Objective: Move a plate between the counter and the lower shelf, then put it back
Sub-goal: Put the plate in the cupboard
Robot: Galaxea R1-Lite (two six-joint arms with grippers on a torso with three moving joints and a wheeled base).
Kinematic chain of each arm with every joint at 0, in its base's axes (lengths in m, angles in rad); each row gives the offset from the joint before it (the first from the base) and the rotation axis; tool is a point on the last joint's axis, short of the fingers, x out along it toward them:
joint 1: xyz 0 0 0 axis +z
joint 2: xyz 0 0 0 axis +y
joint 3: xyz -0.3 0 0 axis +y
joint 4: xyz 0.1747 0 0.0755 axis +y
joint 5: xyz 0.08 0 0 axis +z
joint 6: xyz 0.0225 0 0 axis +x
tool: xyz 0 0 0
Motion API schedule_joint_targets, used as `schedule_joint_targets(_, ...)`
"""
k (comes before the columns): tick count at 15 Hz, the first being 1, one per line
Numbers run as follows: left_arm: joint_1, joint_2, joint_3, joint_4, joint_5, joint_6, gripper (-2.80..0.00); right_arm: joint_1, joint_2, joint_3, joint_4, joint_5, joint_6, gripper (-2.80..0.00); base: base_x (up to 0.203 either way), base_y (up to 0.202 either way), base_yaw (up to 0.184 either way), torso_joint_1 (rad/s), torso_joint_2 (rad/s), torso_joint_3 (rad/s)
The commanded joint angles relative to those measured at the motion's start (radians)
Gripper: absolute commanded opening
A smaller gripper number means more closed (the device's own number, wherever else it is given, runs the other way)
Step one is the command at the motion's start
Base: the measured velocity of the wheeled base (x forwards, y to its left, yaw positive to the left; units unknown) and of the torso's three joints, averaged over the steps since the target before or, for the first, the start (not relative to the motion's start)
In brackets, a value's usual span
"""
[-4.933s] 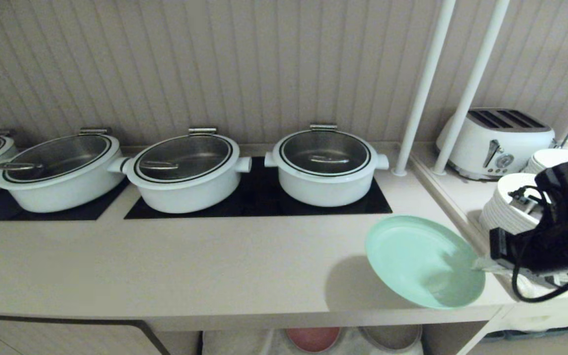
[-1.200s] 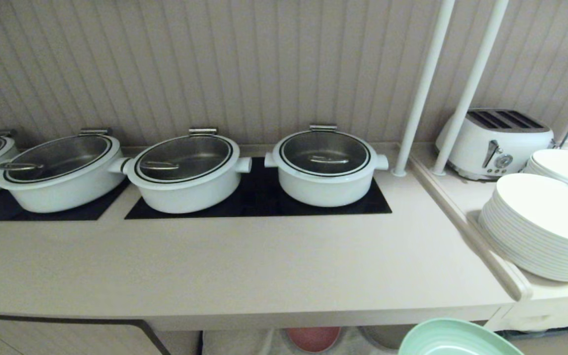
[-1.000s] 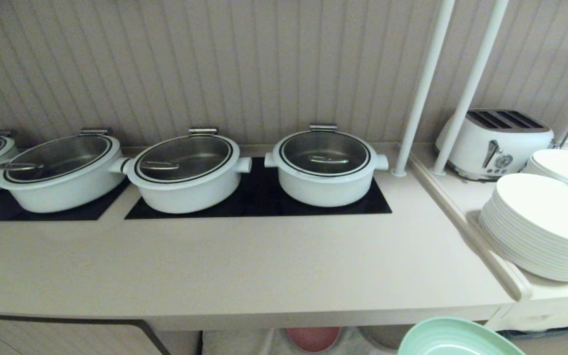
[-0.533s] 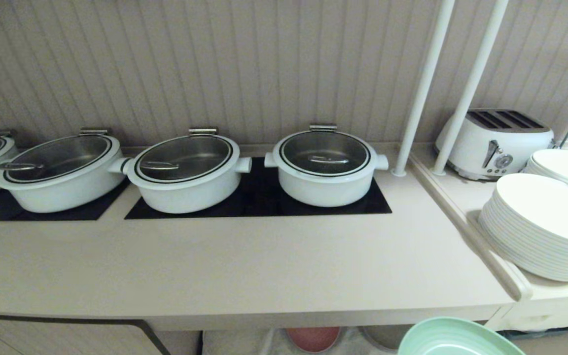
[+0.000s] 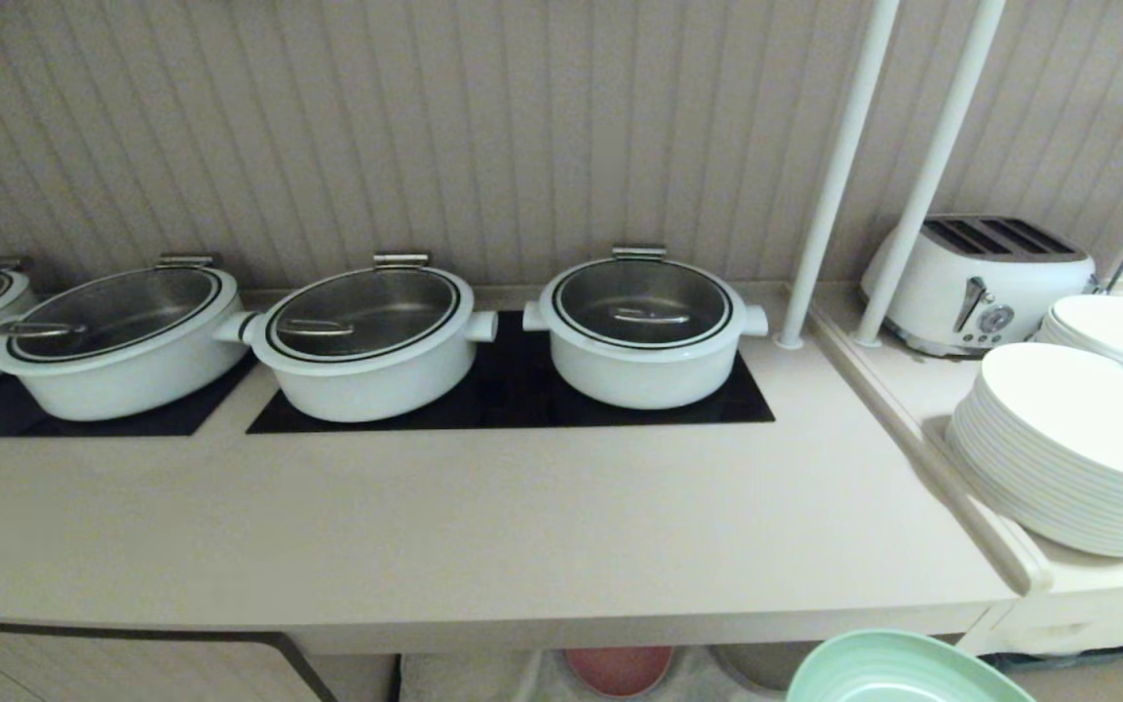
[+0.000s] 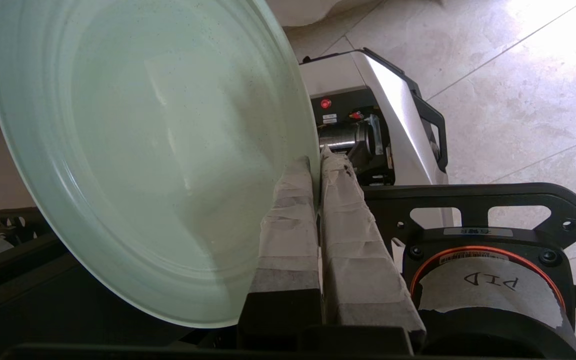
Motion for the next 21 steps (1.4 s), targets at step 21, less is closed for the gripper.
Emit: schedule_joint_targets(21,0.0,0.0,0.0,0.0,0.0,0.001,-2.8,0.002,0.004,-0.003,0.003,0.004,0.0,-2.8,0.0,0.114,-0.001,0.001,0.0,0.001)
